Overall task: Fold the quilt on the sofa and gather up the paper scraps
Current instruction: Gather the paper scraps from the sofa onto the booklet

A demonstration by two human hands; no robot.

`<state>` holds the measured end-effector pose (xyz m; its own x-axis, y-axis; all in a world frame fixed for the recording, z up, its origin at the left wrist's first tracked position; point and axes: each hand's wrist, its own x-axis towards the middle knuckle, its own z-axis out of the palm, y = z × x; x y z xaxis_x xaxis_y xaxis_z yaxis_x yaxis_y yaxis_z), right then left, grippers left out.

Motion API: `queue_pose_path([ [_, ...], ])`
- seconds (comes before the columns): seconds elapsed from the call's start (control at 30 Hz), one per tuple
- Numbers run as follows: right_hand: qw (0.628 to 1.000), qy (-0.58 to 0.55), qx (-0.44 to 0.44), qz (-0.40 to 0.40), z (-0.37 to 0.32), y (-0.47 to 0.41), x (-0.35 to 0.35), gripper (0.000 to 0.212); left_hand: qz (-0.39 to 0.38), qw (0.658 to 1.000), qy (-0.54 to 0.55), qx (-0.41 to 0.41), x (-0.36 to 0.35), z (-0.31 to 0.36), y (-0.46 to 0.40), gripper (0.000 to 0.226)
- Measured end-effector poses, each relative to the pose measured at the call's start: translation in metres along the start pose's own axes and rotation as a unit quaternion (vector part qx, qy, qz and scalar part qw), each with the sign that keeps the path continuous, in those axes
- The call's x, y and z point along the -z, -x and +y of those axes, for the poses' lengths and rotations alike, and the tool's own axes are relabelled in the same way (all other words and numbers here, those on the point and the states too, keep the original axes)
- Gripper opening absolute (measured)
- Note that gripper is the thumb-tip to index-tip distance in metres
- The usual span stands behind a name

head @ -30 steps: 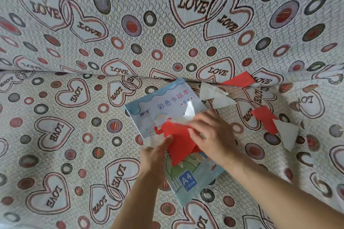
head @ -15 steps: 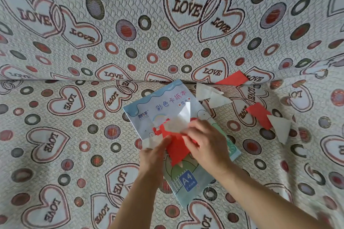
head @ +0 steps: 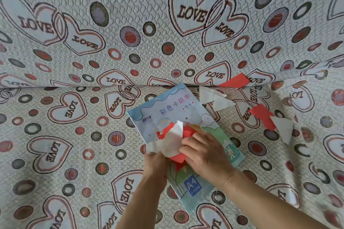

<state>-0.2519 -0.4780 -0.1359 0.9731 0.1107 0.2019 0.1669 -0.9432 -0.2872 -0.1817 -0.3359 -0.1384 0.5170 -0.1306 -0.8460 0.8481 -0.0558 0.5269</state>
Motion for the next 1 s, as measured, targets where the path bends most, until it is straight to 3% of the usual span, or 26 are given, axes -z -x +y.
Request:
queue_pose_path([
  [0.17,0.993,0.046,-0.098,-0.035,0.008,-0.007,0.000,0.006,0.004,0.999,0.042,0.012,-0.001,0.005,0.002,0.030],
  [0.3,0.994,0.043,-0.054,-0.081,0.005,-0.007,-0.002,0.007,-0.039,0.998,0.042,-0.007,0.001,0.010,0.010,0.048],
  [0.37,0.994,0.020,-0.048,-0.095,0.005,-0.006,-0.001,0.023,-0.028,0.999,0.034,-0.029,-0.001,0.009,0.010,0.036],
  [0.47,0.993,-0.032,-0.089,-0.067,0.019,-0.010,0.004,0.048,0.035,0.998,0.057,-0.013,-0.007,0.004,0.006,0.041],
  [0.63,0.954,-0.038,-0.296,0.034,0.085,-0.029,0.018,0.007,0.074,0.992,0.095,-0.020,-0.027,-0.004,0.008,0.032],
  [0.77,0.903,0.036,-0.419,-0.088,0.131,-0.049,0.025,0.046,0.076,0.989,0.125,-0.018,-0.038,-0.013,0.014,0.019],
  [0.83,0.885,0.052,-0.438,-0.149,0.144,-0.054,0.023,0.052,0.074,0.988,0.136,-0.023,-0.042,-0.014,0.016,0.017],
  [1.0,0.884,-0.038,-0.456,-0.096,0.143,-0.044,0.020,0.009,0.095,0.987,0.126,-0.031,-0.041,-0.015,0.019,0.026],
])
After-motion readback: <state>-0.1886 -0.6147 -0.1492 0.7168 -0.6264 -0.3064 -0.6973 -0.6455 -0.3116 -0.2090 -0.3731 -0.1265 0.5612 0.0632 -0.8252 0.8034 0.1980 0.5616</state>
